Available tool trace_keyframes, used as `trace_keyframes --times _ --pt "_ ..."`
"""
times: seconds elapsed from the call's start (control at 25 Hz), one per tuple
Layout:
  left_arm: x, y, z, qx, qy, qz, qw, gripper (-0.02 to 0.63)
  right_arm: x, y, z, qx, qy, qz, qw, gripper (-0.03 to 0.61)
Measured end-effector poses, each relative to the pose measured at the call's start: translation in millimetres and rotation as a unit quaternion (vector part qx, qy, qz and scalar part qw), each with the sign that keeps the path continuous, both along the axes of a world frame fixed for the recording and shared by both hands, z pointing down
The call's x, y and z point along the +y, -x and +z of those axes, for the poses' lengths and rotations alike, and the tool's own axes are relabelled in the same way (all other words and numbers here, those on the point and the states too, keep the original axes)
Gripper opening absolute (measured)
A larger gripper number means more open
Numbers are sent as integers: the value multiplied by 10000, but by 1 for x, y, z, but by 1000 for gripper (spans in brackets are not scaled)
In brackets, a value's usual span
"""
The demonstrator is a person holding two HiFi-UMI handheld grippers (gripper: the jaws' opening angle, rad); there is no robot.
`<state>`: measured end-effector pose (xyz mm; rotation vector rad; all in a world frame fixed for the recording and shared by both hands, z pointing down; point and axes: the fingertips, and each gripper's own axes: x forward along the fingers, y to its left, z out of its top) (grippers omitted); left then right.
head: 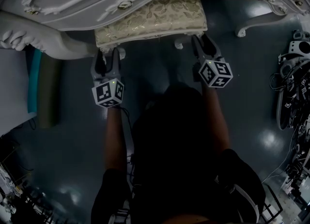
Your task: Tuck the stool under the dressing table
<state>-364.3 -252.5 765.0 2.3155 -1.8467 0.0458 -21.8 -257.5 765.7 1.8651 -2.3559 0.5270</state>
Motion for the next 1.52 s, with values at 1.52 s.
trace_keyframes --times 1.52 --pt "3 9 -9 171 64 -249 9995 175 -7 3 5 -6 166 89 9998 117"
